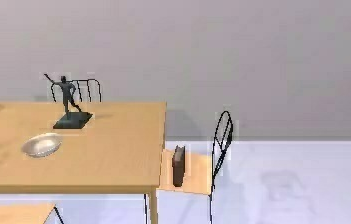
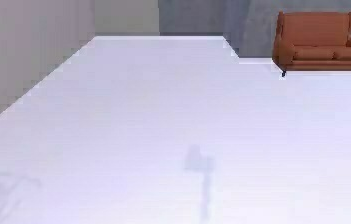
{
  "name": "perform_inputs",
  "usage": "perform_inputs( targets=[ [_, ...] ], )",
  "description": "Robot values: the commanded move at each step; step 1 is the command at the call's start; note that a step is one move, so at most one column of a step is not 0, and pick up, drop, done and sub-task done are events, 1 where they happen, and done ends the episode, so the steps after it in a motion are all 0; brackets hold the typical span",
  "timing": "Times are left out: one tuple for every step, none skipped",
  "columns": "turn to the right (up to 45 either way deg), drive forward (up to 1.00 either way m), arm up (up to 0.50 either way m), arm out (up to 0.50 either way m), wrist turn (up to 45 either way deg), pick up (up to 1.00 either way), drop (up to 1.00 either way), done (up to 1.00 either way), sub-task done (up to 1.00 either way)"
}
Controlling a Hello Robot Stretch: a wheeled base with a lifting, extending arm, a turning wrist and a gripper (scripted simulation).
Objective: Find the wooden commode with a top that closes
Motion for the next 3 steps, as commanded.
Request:
perform_inputs(
  targets=[
    [-45.0,0.0,0.0,0.0,0.0,0.0,0.0,0.0,0.0],
    [-45.0,0.0,0.0,0.0,0.0,0.0,0.0,0.0,0.0],
    [-27.0,0.0,0.0,0.0,0.0,0.0,0.0,0.0,0.0]
  ],
)
